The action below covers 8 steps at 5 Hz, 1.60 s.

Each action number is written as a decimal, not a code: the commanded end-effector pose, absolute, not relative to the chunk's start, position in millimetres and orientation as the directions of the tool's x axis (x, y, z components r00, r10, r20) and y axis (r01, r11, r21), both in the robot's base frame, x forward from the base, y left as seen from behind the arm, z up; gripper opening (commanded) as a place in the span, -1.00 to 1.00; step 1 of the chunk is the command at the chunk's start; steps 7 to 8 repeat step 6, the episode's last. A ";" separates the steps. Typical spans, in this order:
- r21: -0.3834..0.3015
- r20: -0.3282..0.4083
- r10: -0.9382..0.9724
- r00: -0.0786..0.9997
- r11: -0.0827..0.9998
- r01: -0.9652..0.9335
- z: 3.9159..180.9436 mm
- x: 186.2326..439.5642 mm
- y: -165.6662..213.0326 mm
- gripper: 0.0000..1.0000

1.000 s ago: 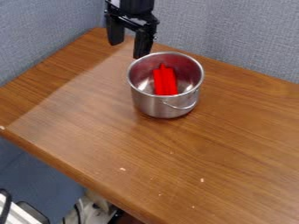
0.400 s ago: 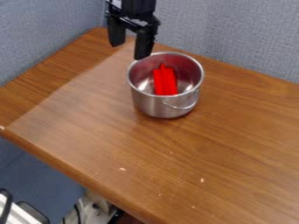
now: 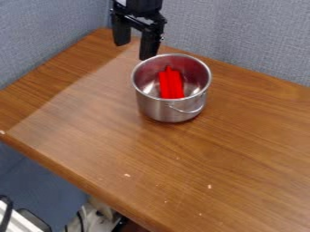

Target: Put the red object in the metal pot

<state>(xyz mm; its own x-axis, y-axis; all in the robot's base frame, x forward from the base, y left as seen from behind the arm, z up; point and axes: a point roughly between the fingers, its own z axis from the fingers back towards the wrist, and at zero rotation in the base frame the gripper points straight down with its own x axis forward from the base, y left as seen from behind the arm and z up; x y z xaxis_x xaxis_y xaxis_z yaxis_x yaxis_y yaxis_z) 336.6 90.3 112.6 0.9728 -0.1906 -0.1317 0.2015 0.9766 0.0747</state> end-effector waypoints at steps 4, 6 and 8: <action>0.118 -0.057 -0.185 0.981 0.975 0.191 137.0 343.8 92.8 1.00; 0.111 -0.062 -0.178 0.982 0.977 0.184 131.8 345.5 94.4 1.00; 0.111 -0.062 -0.178 0.982 0.977 0.184 131.8 345.5 94.4 1.00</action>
